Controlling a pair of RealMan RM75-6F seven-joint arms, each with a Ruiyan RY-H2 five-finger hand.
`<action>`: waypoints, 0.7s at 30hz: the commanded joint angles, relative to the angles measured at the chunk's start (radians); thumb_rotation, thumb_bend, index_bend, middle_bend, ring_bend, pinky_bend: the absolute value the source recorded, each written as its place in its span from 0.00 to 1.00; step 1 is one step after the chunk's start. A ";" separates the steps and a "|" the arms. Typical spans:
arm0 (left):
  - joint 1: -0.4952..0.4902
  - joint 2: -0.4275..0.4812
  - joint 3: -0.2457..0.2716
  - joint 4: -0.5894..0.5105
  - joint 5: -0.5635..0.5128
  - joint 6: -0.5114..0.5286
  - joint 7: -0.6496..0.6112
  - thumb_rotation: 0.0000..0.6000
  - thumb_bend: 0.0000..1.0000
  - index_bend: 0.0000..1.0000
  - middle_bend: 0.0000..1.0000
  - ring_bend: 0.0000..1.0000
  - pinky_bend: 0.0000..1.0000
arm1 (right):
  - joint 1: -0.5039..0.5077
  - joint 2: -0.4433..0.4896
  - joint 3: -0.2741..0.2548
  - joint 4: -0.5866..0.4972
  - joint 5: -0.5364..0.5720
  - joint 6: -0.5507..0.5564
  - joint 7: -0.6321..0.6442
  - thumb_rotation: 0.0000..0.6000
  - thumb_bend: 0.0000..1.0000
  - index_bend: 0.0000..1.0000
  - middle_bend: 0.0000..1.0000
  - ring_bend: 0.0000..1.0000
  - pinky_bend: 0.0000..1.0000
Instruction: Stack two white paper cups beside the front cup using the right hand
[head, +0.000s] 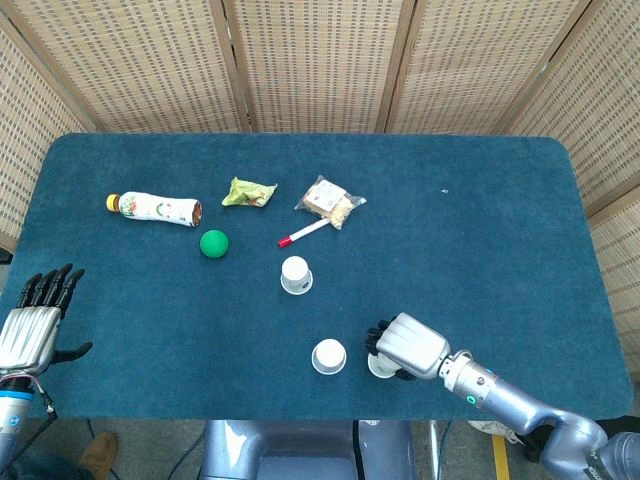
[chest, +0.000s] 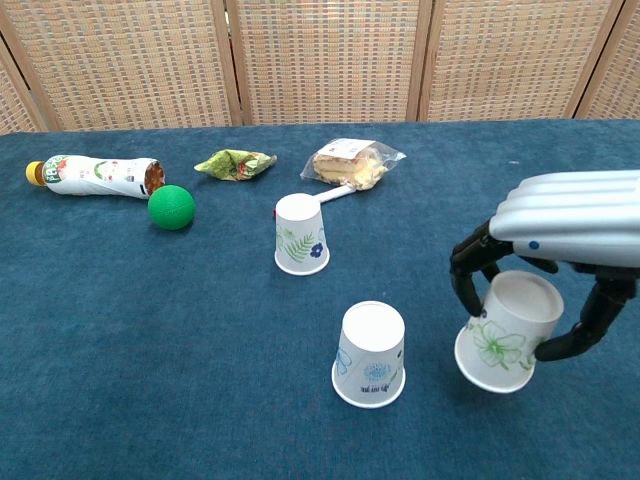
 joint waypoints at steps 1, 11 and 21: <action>0.000 0.001 0.001 0.000 0.000 -0.001 -0.002 1.00 0.00 0.00 0.00 0.00 0.00 | 0.012 -0.036 0.007 0.012 0.019 -0.024 -0.038 1.00 0.33 0.49 0.48 0.46 0.68; -0.005 0.009 0.000 0.001 -0.005 -0.014 -0.020 1.00 0.00 0.00 0.00 0.00 0.00 | 0.019 -0.089 0.019 0.041 0.092 -0.063 -0.127 1.00 0.33 0.49 0.48 0.47 0.68; -0.005 0.012 0.002 -0.001 -0.003 -0.015 -0.021 1.00 0.00 0.00 0.00 0.00 0.00 | 0.024 -0.131 0.026 0.042 0.137 -0.071 -0.201 1.00 0.29 0.36 0.35 0.42 0.68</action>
